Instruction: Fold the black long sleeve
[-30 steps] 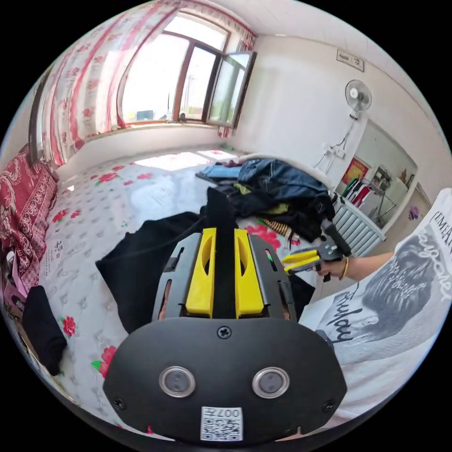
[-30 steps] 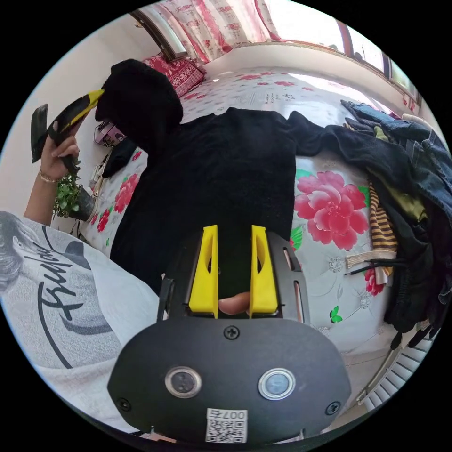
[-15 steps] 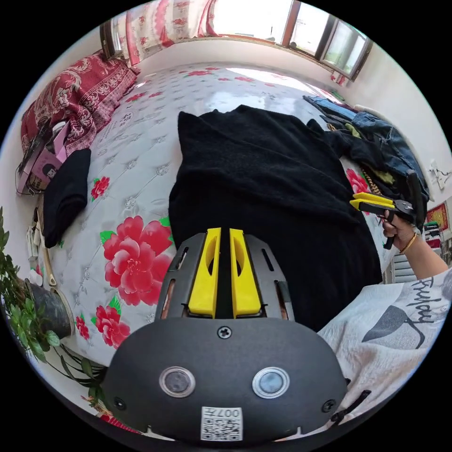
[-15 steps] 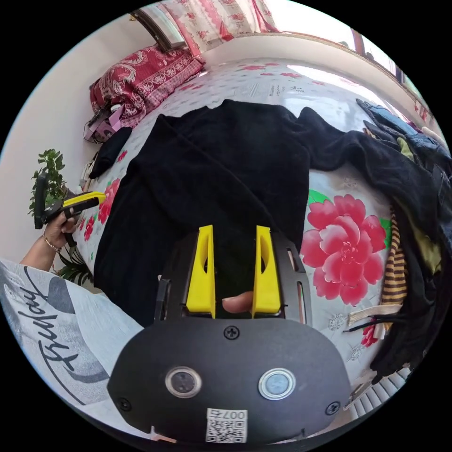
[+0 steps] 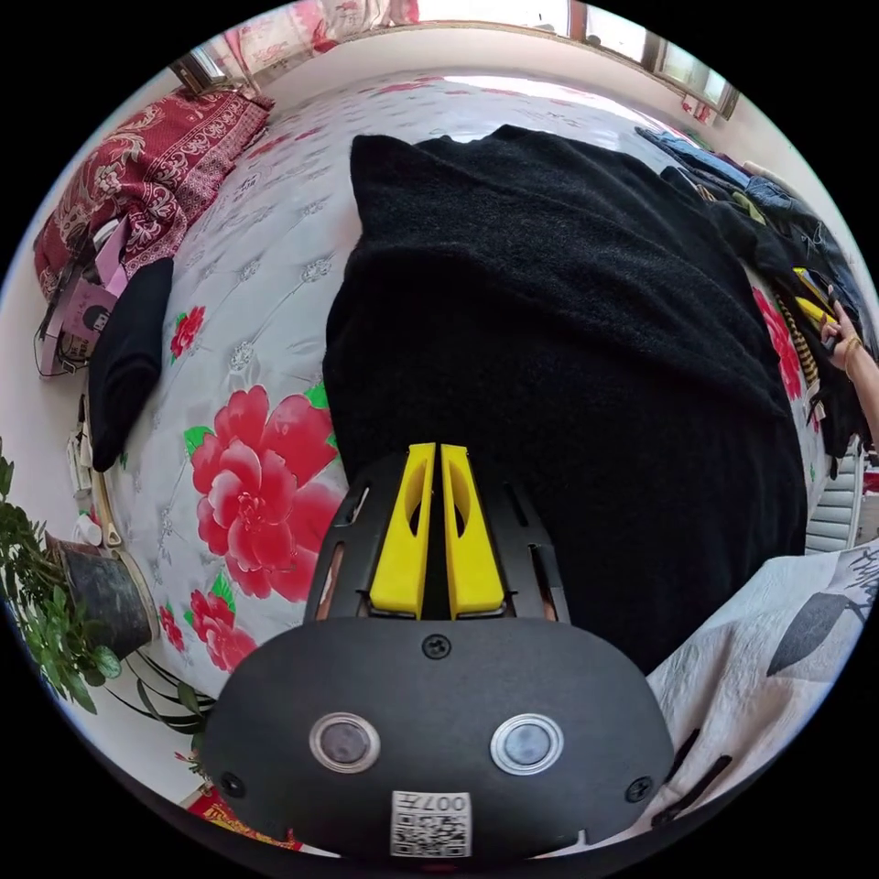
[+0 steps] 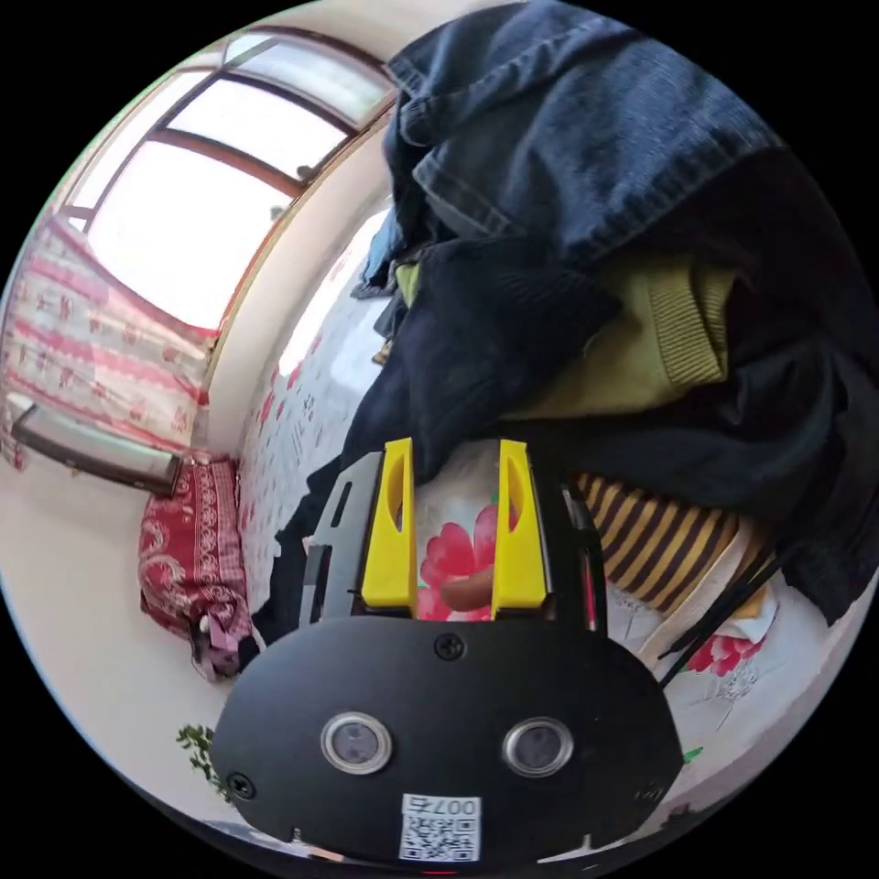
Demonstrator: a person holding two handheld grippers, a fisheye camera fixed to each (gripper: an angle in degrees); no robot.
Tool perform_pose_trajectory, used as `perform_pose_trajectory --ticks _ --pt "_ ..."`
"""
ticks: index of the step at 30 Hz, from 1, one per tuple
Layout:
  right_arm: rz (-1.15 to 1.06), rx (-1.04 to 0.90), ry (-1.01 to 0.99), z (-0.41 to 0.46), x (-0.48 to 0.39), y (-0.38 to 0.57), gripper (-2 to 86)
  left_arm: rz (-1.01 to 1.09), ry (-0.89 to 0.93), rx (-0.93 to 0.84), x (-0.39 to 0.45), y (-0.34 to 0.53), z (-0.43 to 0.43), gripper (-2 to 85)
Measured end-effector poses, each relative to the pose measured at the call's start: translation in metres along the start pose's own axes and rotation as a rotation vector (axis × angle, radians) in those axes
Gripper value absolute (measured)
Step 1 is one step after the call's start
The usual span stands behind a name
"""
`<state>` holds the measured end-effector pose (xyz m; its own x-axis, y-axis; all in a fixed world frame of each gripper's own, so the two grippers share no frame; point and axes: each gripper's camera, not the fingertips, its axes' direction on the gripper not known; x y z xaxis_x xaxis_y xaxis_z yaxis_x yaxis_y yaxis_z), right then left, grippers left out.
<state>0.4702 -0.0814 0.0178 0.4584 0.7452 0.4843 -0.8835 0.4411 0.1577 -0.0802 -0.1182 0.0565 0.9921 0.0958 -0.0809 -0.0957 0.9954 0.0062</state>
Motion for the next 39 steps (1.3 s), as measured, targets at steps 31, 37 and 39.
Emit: perform_pose_trajectory --ticks 31,37,39 --pt "-2.029 -0.707 -0.116 -0.012 -0.237 0.65 3.8 -0.333 0.077 0.205 -0.103 0.167 -0.069 -0.2" --pt "-1.574 -0.688 0.002 -0.028 -0.232 0.527 5.6 -0.246 0.17 0.088 -0.101 0.184 -0.048 5.1" --pt "-1.26 -0.719 0.021 -0.037 -0.189 0.463 6.6 -0.23 0.203 0.037 -0.104 0.196 -0.039 7.1"
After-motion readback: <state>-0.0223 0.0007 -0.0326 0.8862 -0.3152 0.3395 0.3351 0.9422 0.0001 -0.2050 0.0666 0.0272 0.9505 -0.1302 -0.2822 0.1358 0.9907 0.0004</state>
